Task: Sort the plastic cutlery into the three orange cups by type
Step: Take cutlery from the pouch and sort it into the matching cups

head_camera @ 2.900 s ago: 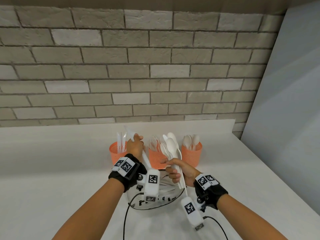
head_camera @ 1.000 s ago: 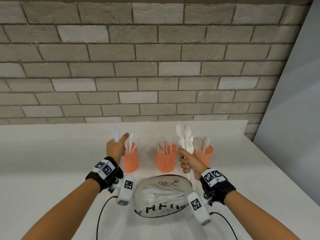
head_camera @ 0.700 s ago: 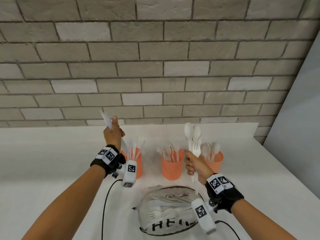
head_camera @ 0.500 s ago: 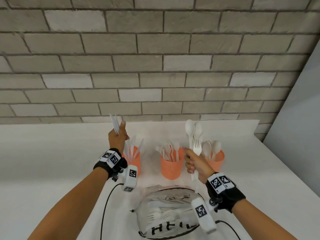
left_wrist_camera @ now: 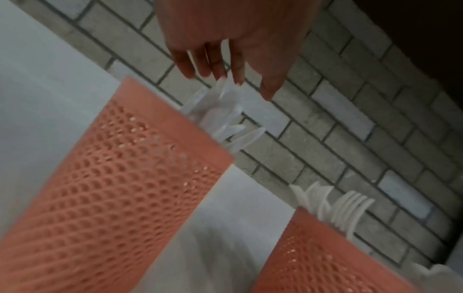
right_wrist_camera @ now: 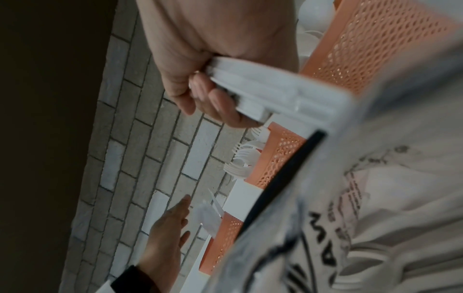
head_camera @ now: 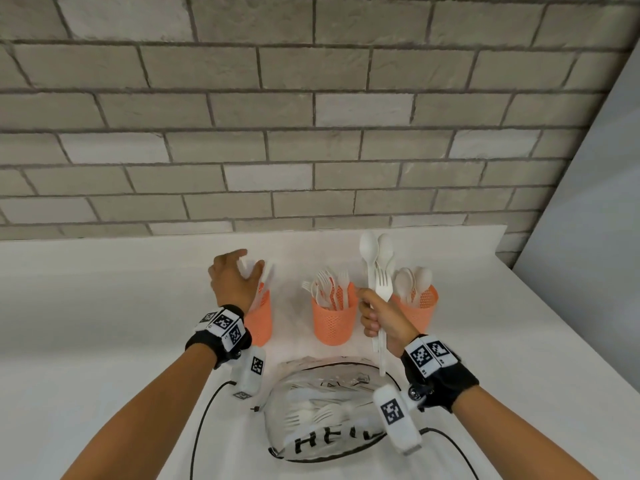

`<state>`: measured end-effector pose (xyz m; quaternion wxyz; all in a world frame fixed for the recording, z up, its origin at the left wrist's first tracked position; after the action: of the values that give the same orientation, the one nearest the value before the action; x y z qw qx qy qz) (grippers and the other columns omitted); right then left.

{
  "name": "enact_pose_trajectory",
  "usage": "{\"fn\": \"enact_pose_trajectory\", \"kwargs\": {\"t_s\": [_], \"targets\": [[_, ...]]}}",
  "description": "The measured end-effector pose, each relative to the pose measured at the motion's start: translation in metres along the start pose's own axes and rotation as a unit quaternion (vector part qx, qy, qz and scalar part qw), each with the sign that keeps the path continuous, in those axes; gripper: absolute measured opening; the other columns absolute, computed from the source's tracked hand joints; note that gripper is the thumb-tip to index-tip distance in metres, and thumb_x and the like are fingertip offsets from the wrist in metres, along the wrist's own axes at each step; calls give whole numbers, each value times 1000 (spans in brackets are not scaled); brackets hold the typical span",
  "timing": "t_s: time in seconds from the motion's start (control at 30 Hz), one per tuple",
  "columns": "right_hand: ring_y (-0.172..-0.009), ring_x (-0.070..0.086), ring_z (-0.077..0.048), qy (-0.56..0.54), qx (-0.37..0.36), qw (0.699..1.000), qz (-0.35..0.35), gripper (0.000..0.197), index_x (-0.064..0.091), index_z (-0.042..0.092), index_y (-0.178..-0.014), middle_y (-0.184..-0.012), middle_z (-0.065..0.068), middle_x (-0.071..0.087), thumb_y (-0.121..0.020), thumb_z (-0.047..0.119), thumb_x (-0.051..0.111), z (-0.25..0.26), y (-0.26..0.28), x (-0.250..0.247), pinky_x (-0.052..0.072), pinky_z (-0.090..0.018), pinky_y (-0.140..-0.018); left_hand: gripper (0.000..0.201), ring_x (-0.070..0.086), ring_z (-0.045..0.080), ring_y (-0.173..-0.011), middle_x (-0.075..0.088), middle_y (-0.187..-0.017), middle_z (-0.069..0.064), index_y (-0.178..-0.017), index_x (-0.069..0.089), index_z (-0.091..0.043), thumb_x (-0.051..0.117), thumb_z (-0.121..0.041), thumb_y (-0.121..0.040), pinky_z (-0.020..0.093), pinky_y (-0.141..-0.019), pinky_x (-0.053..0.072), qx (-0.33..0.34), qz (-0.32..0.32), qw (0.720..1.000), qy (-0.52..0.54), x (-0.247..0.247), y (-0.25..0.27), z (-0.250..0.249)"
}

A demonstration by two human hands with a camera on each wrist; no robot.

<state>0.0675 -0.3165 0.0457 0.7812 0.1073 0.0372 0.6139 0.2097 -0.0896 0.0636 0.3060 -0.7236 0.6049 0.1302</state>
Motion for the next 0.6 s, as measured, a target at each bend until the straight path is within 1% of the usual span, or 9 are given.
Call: {"fn": "enact_pose_trajectory", "kwargs": {"t_s": [0.1,0.2,0.23,0.3,0.37,0.4,0.47,0.53,0.6], "targets": [[-32,27,-6,-11,-21,999,-23,52,31,18,-46,-35,7,28,-94,25,49,7,6,-1,27,-18,-37,32,44,29,-118,48,-124,13,-120,56,-10,56,-25,-91,37,-98,38,44,-46,996,62,-14,12,-27],[-33,30,-7,-54,-65,994,-62,44,38,17,-52,-36,8,33,-93,22,53,23,12,1,30,-20,-40,22,54,25,-105,55,-107,7,-112,58,-8,45,-17,-96,29,-86,46,-27,-4,964,264,-16,35,-49],[-33,32,-7,-71,-80,992,-73,40,39,17,-56,-37,8,34,-93,21,54,30,13,2,31,-20,-40,23,55,24,-100,56,-101,6,-109,57,-7,40,-15,-98,26,-81,47,-70,44,943,323,-12,47,-55],[-34,34,-7,-98,-107,986,-85,35,41,16,-61,-37,8,35,-92,20,55,44,17,5,33,-20,-40,27,55,22,-92,58,-91,6,-101,58,-7,33,-18,-101,26,-78,47,-169,157,867,442,1,77,-64],[-35,34,-7,-111,-133,981,-86,33,41,16,-62,-38,8,35,-92,19,55,56,21,9,33,-20,-42,34,57,22,-91,60,-94,10,-101,57,-6,30,-26,-102,31,-84,47,-258,246,785,507,15,109,-71],[-35,34,-7,-113,-146,979,-86,33,41,16,-62,-38,8,35,-92,19,55,61,24,11,33,-20,-42,39,57,25,-96,61,-98,13,-107,56,-3,29,-30,-102,33,-88,45,-290,279,757,515,22,123,-73],[-34,34,-6,-116,-165,976,-87,31,42,15,-64,-38,9,35,-92,18,56,68,30,17,33,-20,-41,48,53,29,-108,58,-112,19,-120,50,1,28,-37,-101,37,-96,40,-348,325,708,522,35,150,-76],[-33,34,-6,-116,-177,973,-91,27,44,15,-67,-37,9,36,-91,17,56,70,36,22,33,-20,-39,54,51,32,-108,54,-118,24,-126,44,3,27,-41,-100,39,-96,38,-399,351,664,527,46,172,-79],[-32,36,-6,-105,-184,972,-97,25,45,14,-69,-37,8,37,-91,15,57,68,44,27,34,-19,-38,57,55,33,-93,57,-103,24,-130,40,5,28,-42,-100,39,-86,45,-438,354,620,546,53,188,-82]]}}
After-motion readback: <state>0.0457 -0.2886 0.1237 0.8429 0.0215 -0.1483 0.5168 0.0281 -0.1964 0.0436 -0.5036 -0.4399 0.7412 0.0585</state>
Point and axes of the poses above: each hand's wrist, its own y-axis away from the middle knuckle, its own x-axis out of the palm, z = x × y, the point moved 5 cm from there along -y, towards the middle knuckle
